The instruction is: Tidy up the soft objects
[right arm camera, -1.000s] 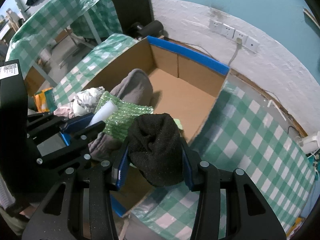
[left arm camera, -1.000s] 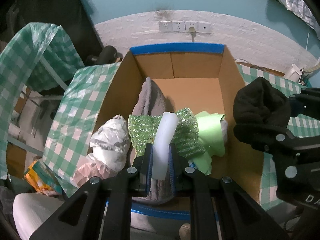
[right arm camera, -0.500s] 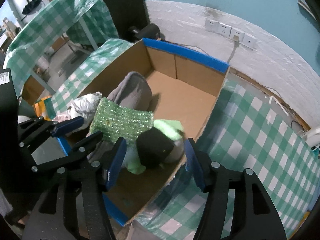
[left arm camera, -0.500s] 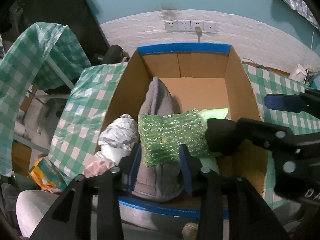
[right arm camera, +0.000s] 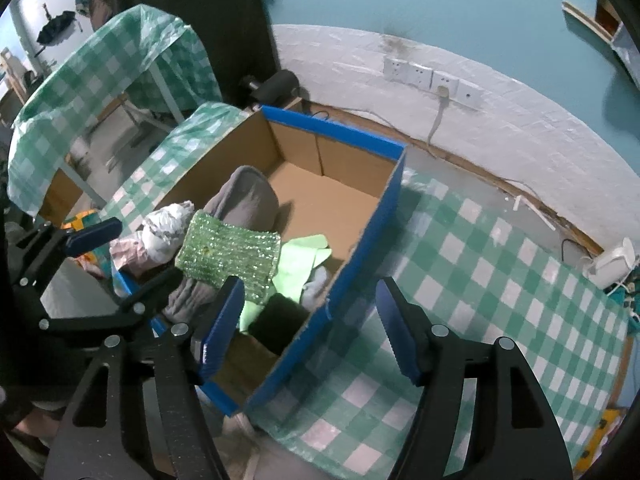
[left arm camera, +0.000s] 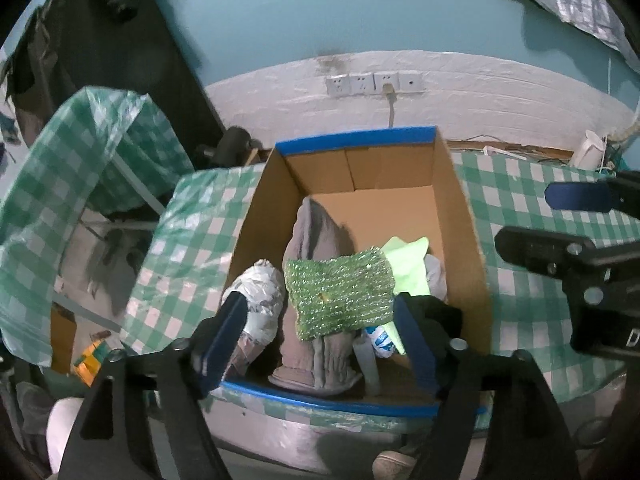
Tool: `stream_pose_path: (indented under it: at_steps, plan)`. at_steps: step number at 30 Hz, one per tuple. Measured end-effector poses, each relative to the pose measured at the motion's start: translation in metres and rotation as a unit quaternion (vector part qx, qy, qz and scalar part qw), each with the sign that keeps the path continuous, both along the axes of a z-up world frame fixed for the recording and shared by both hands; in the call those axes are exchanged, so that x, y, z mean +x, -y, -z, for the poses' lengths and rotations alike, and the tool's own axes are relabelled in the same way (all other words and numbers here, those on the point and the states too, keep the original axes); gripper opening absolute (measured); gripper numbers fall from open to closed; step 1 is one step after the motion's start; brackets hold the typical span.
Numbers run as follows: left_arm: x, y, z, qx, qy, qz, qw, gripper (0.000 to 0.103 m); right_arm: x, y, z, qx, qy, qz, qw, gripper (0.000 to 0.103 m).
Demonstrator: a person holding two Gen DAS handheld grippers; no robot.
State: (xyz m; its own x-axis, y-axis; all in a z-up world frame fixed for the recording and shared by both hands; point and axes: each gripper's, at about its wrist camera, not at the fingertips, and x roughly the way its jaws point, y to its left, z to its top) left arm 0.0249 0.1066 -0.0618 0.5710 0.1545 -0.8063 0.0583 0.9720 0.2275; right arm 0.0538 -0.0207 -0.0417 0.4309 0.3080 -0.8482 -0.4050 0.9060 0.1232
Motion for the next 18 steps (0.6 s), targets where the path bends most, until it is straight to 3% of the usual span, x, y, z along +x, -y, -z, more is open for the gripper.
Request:
stream_pose_path:
  at_steps: [6,11,18]
  plan:
    - [-0.009,0.013,-0.018,0.008,0.021,0.013,0.9997,0.088,-0.01,0.017,-0.021,0.002,0.025,0.019,0.999,0.07]
    - [-0.016,0.02,-0.033,0.003,0.038,0.021,0.999,0.101,-0.02,0.027,-0.034,-0.002,0.043,0.032,0.999,0.07]
    - [-0.028,0.031,-0.052,-0.016,0.068,0.035,0.997,0.102,-0.031,0.049,-0.051,0.01,0.06,0.049,0.997,0.07]
